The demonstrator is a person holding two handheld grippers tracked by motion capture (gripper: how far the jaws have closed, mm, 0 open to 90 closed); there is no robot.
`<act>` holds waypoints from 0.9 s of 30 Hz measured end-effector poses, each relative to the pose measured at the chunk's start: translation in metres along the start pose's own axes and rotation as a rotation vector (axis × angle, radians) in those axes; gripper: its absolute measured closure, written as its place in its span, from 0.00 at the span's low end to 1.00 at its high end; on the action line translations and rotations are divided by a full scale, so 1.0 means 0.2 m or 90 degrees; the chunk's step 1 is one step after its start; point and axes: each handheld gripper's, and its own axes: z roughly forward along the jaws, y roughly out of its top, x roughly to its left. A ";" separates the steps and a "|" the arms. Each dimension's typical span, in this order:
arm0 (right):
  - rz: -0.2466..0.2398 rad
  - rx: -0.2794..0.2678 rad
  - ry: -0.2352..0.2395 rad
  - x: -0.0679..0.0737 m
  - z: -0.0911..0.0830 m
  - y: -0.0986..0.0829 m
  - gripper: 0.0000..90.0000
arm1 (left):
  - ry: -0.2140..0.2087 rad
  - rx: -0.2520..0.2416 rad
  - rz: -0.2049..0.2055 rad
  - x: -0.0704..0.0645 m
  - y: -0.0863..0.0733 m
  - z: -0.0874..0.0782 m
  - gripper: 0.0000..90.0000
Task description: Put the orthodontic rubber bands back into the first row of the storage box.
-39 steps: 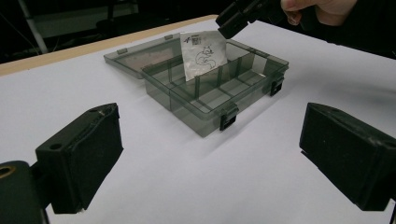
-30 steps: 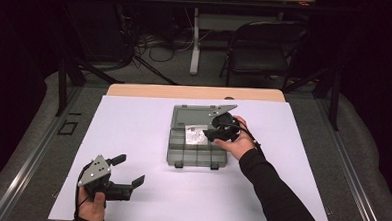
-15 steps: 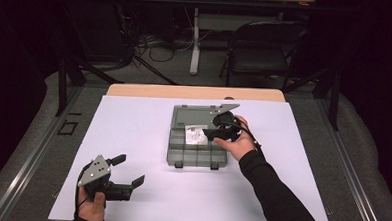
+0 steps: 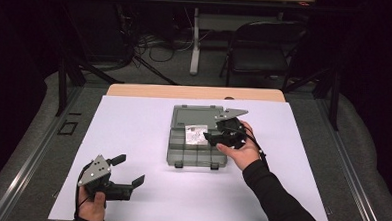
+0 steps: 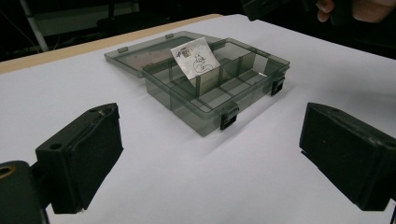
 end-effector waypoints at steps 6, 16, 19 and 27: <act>0.034 -0.025 0.016 0.03 -0.08 -0.04 0.30 | 0.000 -0.002 -0.001 0.00 0.00 0.00 0.06; 0.046 -0.067 0.011 0.10 -0.23 -0.14 0.16 | 0.001 -0.002 -0.002 0.00 0.00 0.00 0.06; 0.060 -0.086 0.018 0.12 -0.27 -0.18 0.16 | 0.001 -0.003 -0.006 0.00 0.00 0.00 0.06; 0.076 -0.115 0.029 0.16 -0.37 -0.30 0.13 | 0.002 -0.003 -0.004 0.00 0.00 0.00 0.06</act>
